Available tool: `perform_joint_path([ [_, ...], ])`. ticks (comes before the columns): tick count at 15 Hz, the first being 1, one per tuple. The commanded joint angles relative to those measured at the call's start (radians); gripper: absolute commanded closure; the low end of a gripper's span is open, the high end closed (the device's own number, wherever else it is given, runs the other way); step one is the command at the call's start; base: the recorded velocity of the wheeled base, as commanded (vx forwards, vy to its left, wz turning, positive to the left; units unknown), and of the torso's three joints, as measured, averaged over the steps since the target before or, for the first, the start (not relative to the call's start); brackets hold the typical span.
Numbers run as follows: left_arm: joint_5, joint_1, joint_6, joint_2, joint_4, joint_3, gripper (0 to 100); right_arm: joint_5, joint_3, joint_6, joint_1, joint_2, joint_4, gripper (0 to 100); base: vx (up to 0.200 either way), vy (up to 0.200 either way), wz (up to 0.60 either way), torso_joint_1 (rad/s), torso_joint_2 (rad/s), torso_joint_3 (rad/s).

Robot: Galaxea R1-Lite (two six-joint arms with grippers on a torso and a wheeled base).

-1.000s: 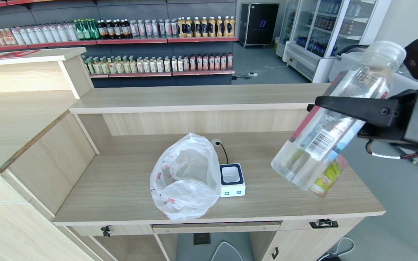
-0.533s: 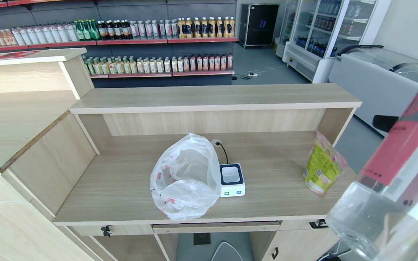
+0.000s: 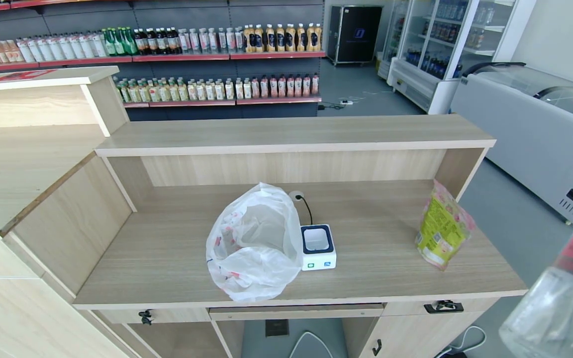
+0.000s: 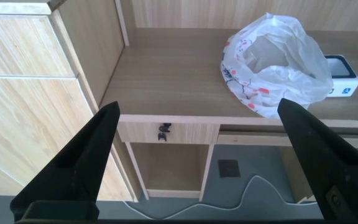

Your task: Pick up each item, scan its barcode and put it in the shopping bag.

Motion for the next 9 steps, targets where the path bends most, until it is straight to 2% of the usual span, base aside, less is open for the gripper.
perform_joint_path([
  [1,0.000,0.001,0.000,0.000,0.000,0.000,0,0.000,-0.004,0.000,0.002,0.004,0.000,100,0.000,0.000,0.00,0.000,0.00,0.000],
  [9,0.000,0.001,0.000,0.000,0.000,0.000,0,-0.004,0.015,-0.006,-0.006,-0.001,0.000,100,0.000,0.000,0.00,0.000,0.00,0.000],
])
